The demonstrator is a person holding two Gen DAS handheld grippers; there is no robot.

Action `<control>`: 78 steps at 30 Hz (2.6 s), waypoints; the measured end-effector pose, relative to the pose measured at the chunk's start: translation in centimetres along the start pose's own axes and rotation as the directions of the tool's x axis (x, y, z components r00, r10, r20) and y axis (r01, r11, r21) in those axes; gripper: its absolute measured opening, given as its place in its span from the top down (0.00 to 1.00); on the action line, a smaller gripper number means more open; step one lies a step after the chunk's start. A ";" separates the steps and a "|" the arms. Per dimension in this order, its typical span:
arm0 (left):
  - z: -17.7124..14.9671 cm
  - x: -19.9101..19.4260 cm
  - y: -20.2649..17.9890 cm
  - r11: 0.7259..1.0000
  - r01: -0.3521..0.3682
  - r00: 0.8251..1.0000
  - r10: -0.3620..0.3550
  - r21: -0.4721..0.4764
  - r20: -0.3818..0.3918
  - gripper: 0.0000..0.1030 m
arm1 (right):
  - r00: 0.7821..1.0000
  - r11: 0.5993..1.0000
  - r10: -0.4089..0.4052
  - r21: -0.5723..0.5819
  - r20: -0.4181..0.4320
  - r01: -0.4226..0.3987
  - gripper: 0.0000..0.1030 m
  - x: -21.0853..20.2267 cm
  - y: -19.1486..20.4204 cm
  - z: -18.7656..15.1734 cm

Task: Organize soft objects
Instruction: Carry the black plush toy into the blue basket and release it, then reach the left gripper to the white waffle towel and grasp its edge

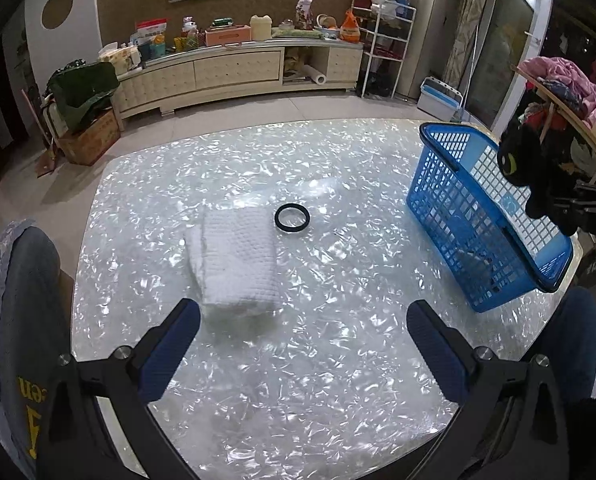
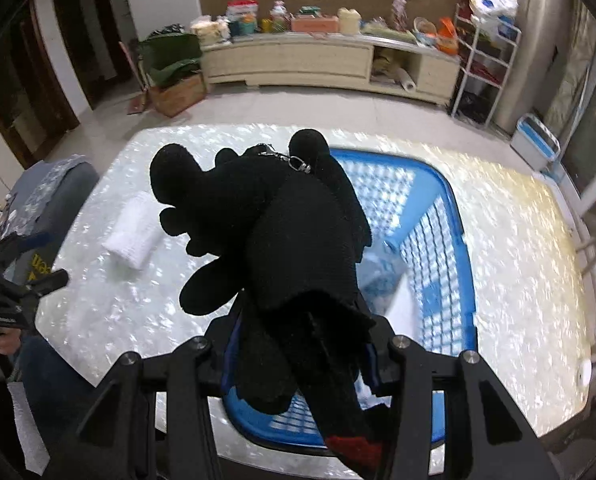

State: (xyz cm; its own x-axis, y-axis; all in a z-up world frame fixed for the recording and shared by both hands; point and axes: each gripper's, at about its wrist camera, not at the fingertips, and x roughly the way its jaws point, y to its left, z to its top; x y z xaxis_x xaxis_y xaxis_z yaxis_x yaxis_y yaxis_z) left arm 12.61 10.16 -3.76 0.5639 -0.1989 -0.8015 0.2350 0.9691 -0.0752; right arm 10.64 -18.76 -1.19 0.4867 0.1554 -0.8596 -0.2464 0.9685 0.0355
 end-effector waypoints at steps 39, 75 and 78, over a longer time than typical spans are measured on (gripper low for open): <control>-0.8 3.2 1.0 0.999 -0.039 0.997 0.039 0.006 -0.067 0.00 | 0.986 0.992 -0.124 -0.006 -0.110 0.124 0.06 1.7 0.2 -0.8; -0.4 5.0 3.9 0.998 0.019 0.996 -0.013 0.063 -0.084 0.00 | 0.981 0.970 0.162 -0.165 -0.108 -0.178 0.03 10.4 13.9 2.6; -0.3 6.2 3.9 0.993 0.033 0.995 -0.022 0.111 -0.094 0.00 | 0.979 0.972 0.161 -0.151 -0.128 -0.180 0.03 11.1 13.9 2.7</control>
State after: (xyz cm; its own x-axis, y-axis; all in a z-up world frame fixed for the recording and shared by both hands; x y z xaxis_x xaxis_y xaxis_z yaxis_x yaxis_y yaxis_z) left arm 16.81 12.77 -9.18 0.4818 -0.2057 -0.8518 0.3397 0.9399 -0.0348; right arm 14.89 -3.05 -8.88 0.3297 0.2831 -0.9006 -0.4535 0.8842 0.1119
